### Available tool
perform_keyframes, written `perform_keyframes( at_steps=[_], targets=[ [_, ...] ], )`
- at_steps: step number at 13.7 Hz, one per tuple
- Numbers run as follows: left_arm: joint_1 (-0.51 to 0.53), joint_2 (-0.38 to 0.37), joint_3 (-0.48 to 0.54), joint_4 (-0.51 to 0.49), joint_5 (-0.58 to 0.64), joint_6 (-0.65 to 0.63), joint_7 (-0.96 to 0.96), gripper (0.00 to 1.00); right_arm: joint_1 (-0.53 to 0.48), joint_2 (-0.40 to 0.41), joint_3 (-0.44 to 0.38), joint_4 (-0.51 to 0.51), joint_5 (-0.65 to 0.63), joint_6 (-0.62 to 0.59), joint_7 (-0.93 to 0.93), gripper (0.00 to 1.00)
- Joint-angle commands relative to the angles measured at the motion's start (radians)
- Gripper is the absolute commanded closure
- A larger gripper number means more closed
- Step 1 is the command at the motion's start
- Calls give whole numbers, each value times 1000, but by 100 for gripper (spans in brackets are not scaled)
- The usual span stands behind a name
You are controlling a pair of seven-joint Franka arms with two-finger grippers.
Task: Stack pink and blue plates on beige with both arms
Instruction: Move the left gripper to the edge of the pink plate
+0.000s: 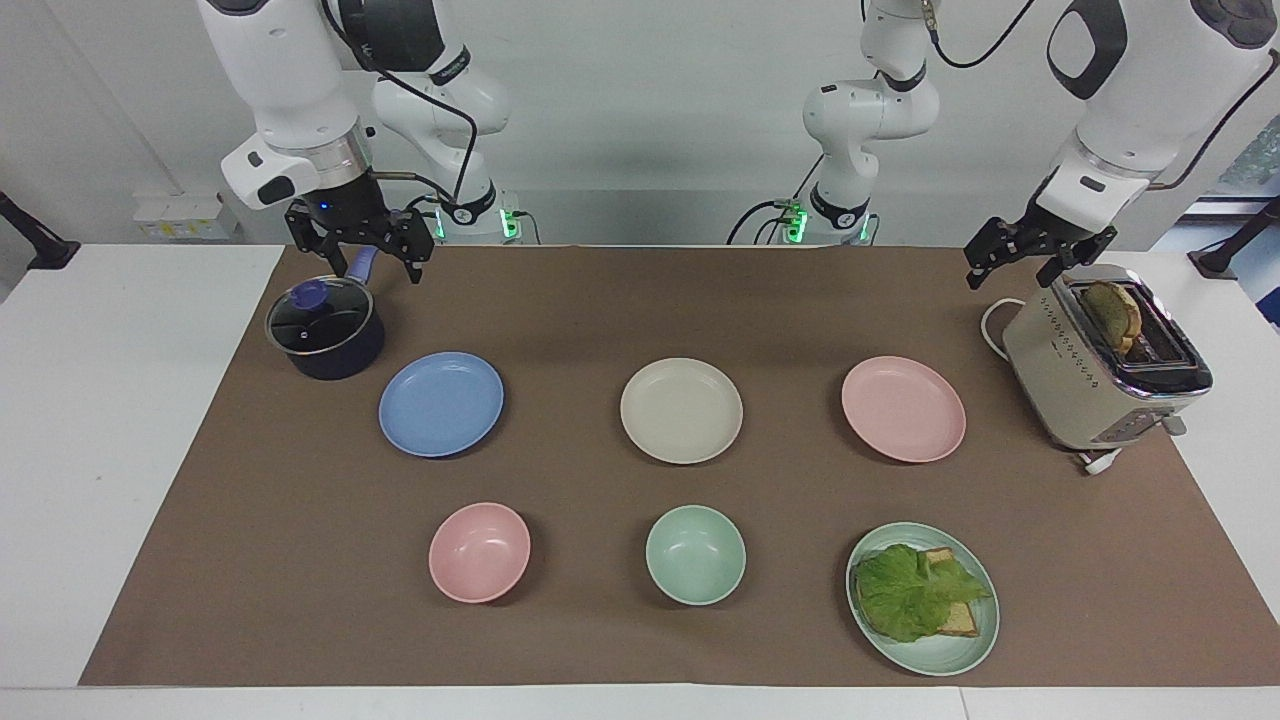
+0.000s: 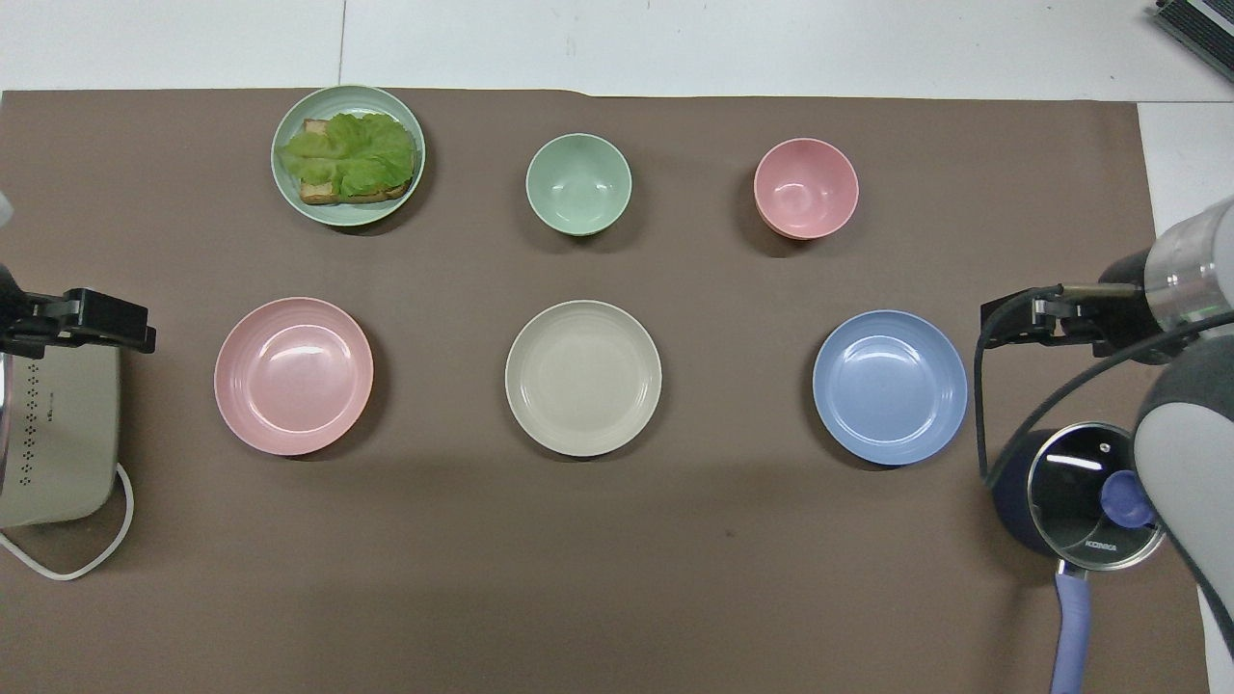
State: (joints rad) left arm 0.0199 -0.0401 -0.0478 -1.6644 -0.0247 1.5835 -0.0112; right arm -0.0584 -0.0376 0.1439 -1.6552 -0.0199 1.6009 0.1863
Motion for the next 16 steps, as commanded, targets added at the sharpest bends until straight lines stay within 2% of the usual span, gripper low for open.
perform_keyframes(
  at_steps=[1, 6, 10, 12, 16],
  targets=[
    [6, -30, -1, -32, 14, 6, -4, 0, -9, 1, 3, 2, 8, -18, -22, 0],
    [15, -30, 3, -70, 12, 45, -4, 0, -9, 1, 3, 3, 8, -18, -22, 0],
    [34, -21, 5, -242, 12, 241, -4, 0, -9, 1, 3, 3, 8, -18, -11, 0],
    [34, 26, 5, -314, 12, 372, -9, 0, -9, 1, 3, 3, 8, -18, -13, 0],
    [73, 164, 5, -374, 12, 508, -19, 0, -9, 1, 3, 3, 8, -16, -22, 0]
  ],
)
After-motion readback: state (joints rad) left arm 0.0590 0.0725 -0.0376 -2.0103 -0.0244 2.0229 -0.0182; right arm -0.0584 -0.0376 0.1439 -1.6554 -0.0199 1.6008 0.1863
